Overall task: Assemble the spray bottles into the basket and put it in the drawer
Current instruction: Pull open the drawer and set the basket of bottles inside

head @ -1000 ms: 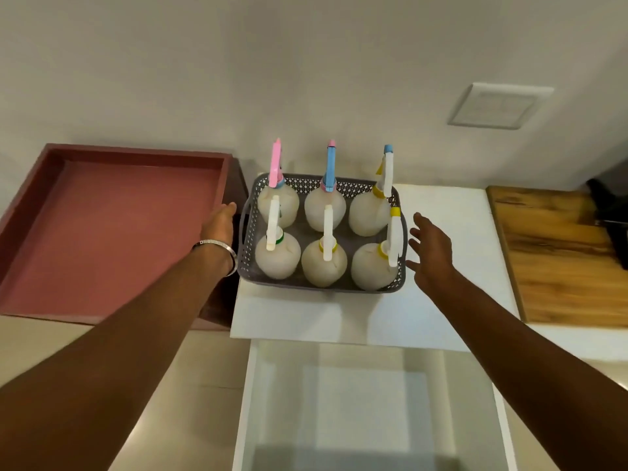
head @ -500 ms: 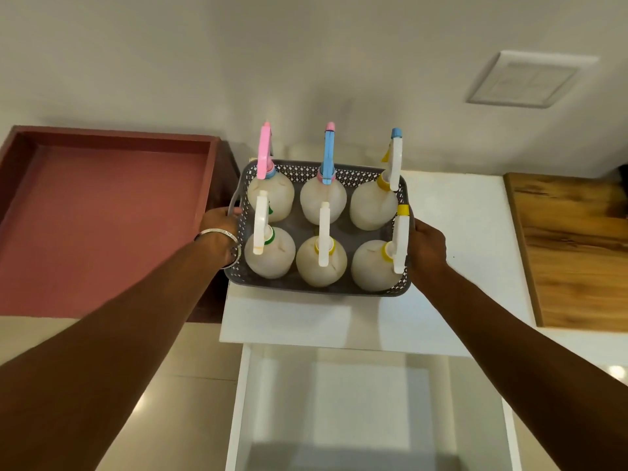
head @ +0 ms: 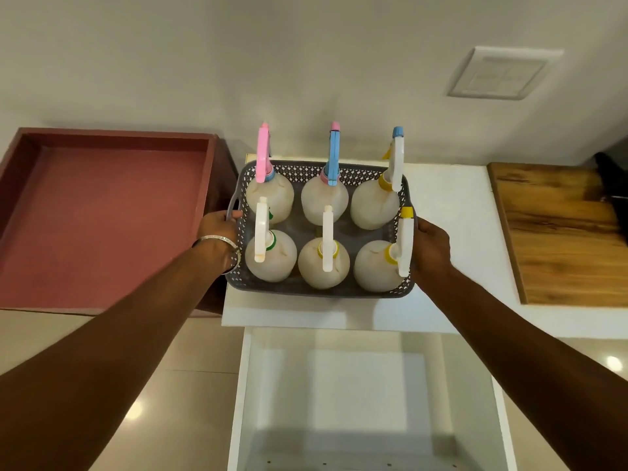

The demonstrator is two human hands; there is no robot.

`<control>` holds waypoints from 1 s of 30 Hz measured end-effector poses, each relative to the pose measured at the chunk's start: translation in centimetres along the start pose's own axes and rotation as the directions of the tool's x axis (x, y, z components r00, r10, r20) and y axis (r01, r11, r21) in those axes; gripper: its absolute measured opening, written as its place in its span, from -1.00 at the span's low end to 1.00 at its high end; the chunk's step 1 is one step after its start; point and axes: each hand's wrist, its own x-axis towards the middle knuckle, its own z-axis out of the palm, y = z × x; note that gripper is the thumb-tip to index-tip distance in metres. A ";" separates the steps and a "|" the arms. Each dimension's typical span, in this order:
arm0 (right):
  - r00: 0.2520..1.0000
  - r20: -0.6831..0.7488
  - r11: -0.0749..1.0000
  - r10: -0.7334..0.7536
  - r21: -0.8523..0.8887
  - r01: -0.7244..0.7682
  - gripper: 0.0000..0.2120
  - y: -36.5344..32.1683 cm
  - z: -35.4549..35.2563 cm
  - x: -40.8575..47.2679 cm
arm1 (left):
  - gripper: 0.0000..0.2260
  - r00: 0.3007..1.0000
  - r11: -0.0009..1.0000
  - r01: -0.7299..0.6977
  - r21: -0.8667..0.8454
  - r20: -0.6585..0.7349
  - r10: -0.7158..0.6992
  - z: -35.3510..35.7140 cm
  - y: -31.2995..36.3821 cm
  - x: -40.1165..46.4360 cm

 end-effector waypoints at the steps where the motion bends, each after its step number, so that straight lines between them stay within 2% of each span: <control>1: 1.000 -0.001 1.000 0.000 0.002 0.000 -0.77 0.1 -0.5 -0.6 | -0.72 1.000 1.000 0.000 -0.004 0.008 0.000 -0.2 -0.2 -0.6; 9: 0.997 -0.021 0.997 -0.071 -0.017 0.070 -0.71 1.7 -5.0 -7.5 | -0.70 0.996 1.000 -0.010 -0.002 0.083 0.010 -2.3 -3.0 -7.0; 15: 0.996 -0.074 0.998 -0.041 0.044 0.045 -0.81 4.4 -8.4 -13.2 | -0.74 0.995 0.998 0.003 -0.057 0.102 0.003 -3.8 -5.8 -13.1; 20: 0.998 -0.056 0.992 -0.041 0.115 0.047 -0.50 7.2 -11.3 -18.2 | -0.76 0.994 0.994 0.022 -0.110 0.111 -0.010 -4.8 -8.4 -17.9; 24: 0.998 -0.058 0.989 -0.025 0.141 0.033 -0.63 10.4 -13.6 -20.9 | -0.78 0.986 0.993 0.071 -0.092 0.156 -0.056 -5.2 -11.8 -20.6; 30: 0.999 -0.036 0.990 0.004 0.143 0.001 -0.66 15.5 -16.2 -22.8 | -0.76 0.984 0.996 0.083 -0.033 0.162 -0.077 -4.1 -17.4 -23.5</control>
